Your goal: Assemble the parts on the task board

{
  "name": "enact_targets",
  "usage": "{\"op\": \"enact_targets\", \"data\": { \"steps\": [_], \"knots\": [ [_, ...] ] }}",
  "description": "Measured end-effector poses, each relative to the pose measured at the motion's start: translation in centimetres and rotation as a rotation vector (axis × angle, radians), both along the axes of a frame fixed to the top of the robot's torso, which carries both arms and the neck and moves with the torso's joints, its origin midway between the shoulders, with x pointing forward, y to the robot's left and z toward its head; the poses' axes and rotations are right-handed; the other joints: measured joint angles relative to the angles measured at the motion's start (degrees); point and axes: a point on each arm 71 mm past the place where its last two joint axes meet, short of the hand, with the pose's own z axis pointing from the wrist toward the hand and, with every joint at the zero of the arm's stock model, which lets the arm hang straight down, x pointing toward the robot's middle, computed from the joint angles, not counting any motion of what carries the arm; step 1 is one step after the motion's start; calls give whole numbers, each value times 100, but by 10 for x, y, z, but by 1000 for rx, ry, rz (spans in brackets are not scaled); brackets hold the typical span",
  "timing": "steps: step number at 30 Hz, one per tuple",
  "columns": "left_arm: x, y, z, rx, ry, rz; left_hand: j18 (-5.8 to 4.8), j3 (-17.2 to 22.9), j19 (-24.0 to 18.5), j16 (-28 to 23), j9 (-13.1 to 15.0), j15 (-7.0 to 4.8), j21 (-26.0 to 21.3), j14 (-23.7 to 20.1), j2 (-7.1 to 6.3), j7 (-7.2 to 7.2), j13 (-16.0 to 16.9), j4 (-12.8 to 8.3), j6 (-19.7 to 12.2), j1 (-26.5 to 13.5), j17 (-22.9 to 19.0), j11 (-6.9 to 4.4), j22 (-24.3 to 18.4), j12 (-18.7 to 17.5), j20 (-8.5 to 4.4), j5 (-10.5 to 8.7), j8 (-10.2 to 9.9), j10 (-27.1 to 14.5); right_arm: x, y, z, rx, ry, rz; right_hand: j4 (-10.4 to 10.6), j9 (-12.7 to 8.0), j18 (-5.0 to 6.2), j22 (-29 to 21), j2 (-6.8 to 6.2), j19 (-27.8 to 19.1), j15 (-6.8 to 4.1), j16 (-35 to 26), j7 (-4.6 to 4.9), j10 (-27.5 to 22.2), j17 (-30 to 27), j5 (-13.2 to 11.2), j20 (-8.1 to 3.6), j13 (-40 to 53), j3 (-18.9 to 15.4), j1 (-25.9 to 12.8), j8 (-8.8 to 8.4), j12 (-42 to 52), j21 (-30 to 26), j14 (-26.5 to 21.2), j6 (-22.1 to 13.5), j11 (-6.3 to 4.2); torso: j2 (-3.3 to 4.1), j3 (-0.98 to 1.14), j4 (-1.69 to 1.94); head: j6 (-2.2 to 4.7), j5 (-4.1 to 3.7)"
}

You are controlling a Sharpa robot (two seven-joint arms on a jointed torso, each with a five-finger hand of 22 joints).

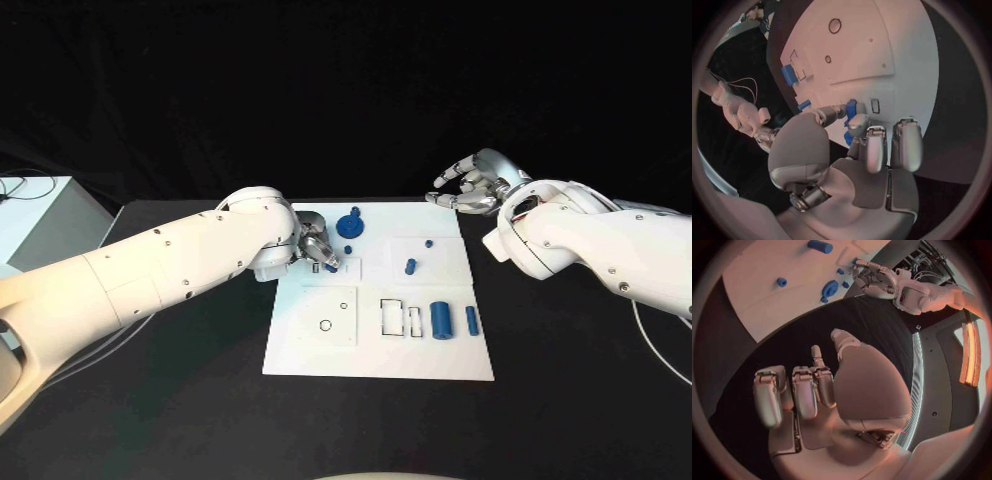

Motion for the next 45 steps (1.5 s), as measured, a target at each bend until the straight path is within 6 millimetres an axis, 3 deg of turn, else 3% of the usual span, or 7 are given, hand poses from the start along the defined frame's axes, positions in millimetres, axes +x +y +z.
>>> {"op": "enact_targets", "data": {
  "steps": [14, 23, 32, 40, 43, 44, 45],
  "knots": [
    [0, -1, 0, 9, -1, -6, 0, 0, 0, 0, 0, 0, 0, 0, 0, 0, -1, 0, 0, 0, 0, -17, 0, 0, 0, -2, 4, 20, 0, 0, 0, -1, 1, 0, 0, 0, 0, -1, -23, 0, 0, 0, 0, 0, 0, 0, 0, -1, 0, -23, 0, 0, 0, 0, 0, 0, -2, 1, -1, -11, 9],
    [0, -1, 0, 12, 0, -6, 1, -42, -22, 0, 0, 1, 0, 0, 0, -1, -15, -42, 0, 0, 0, -17, -1, 0, -21, -3, 168, 20, 0, 0, 0, -2, 1, -1, 0, 0, 0, -2, -23, 0, 0, 0, 0, 0, 0, 0, 0, -1, 0, -23, 0, 0, 0, 0, 0, 0, 1, 3, -4, -25, 7],
    [1, -2, 0, 13, 3, -8, 2, -87, -22, 0, 0, 1, 0, 0, 30, -1, -23, -87, 1, -36, 0, -22, -1, 0, -21, -15, 189, 14, 0, -1, 0, -1, -1, -1, 15, 0, 0, -2, -23, 0, 0, 0, 0, 0, 0, 0, 0, 3, -16, -22, 0, 0, 0, 0, 0, 0, 2, 7, -4, -57, -2],
    [1, -2, -1, 16, 7, -10, 2, -87, 0, 0, 1, 1, 0, 0, -100, -31, -20, -185, 31, -176, 0, -30, -1, 0, -42, -15, 233, 6, 0, -1, -1, 0, -2, -2, 15, 0, 0, -3, -23, 0, 0, 0, 0, 0, 0, -1, 0, 3, -15, -22, 0, 0, 0, 0, 0, 0, -1, 6, -2, -71, -5],
    [1, -2, -1, 18, 8, -11, 1, -146, 0, 0, 1, 1, 0, 0, -85, -64, -20, -218, 64, -221, 0, -30, -1, 1, -42, -28, 231, 6, 0, -1, -1, 0, -3, -2, 15, 0, 0, -3, -23, 0, 0, 0, 0, 0, 0, 15, 0, 3, -15, -22, 0, -21, 0, 0, 0, 0, -2, 5, -2, -72, -5],
    [1, -2, -2, 18, 9, -12, 1, -255, 0, 0, 121, 1, 0, 0, -85, -93, -18, -174, 92, -221, 0, -30, -1, 1, -42, -48, 210, 6, 0, -1, -1, 0, -3, -2, 15, 0, 0, -3, -23, 0, 0, 0, 0, 0, 0, 23, 0, 3, -15, -22, 0, -21, 0, 0, 0, 0, -2, 4, -2, -72, -7],
    [0, -2, -2, 19, 10, -13, 1, -333, 0, 0, 618, 1, 0, 0, -85, -110, -18, -135, 116, -221, 0, -30, -1, 0, -42, -52, 192, 6, 0, -1, -1, 0, -3, -2, 15, 0, 0, -3, -23, 0, 0, 0, 0, 0, 0, 23, 0, 3, -15, -22, 0, -21, 0, 0, 0, 0, -3, 4, -2, -72, -7]
  ]
}}
